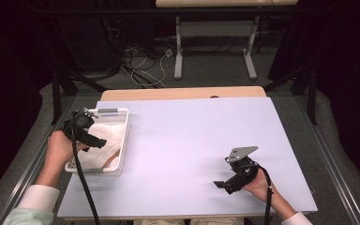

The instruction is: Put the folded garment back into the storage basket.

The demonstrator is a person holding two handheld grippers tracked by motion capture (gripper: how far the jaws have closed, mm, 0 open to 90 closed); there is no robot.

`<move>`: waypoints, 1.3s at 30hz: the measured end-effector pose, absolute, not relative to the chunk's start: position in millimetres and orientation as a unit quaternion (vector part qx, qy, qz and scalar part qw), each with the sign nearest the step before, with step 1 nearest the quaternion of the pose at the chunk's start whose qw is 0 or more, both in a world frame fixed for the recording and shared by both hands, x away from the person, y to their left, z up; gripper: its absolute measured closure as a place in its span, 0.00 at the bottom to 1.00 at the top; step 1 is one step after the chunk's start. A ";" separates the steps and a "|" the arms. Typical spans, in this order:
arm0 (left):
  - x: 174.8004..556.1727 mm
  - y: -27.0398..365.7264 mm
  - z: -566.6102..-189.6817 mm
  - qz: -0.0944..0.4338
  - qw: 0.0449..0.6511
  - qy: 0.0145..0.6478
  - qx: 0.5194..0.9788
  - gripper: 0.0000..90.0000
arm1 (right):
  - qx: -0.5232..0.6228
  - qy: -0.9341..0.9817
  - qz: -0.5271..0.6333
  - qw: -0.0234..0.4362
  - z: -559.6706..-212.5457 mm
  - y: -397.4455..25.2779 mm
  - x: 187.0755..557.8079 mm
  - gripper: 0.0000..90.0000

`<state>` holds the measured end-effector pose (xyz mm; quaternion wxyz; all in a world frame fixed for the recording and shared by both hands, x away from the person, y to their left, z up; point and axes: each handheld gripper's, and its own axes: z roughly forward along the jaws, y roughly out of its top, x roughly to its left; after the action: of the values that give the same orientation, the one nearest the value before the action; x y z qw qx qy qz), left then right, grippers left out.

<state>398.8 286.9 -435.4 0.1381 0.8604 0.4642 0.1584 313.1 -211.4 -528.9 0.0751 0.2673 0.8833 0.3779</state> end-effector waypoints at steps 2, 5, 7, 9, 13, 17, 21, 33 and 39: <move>395.9 284.2 -434.7 0.156 0.139 0.458 0.864 0.04 | 0.268 0.884 0.376 0.074 -529.2 -211.0 313.1 0.00; 391.3 280.7 -434.2 0.151 0.139 0.454 0.867 0.04 | 0.265 0.885 0.374 0.074 -529.4 -210.5 312.9 0.00; 387.4 278.6 -433.5 0.151 0.144 0.450 0.868 0.03 | 0.264 0.886 0.373 0.074 -529.3 -210.1 312.6 0.00; 383.1 275.6 -433.3 0.151 0.144 0.445 0.871 0.03 | 0.264 0.887 0.372 0.070 -529.2 -209.9 312.3 0.00; 378.3 271.5 -433.6 0.151 0.148 0.438 0.874 0.03 | 0.265 0.887 0.371 0.072 -529.6 -210.3 312.4 0.00; 372.5 266.3 -431.4 0.153 0.163 0.429 0.875 0.03 | 0.264 0.887 0.372 0.076 -528.2 -211.7 312.2 0.00; 366.1 258.9 -432.4 0.156 0.171 0.421 0.877 0.03 | 0.268 0.885 0.373 0.074 -529.4 -215.8 312.8 0.00; 344.0 232.5 -436.3 0.155 0.187 0.373 0.896 0.02 | 0.264 0.888 0.369 0.075 -524.7 -214.3 308.4 0.00; 333.3 219.0 -441.8 0.150 0.197 0.352 0.903 0.02 | 0.264 0.892 0.360 0.069 -523.3 -212.5 307.3 0.00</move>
<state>333.3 219.0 -441.8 0.1969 0.9026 0.3519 0.1503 307.3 -212.5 -523.3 0.0688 0.2637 0.8925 0.3595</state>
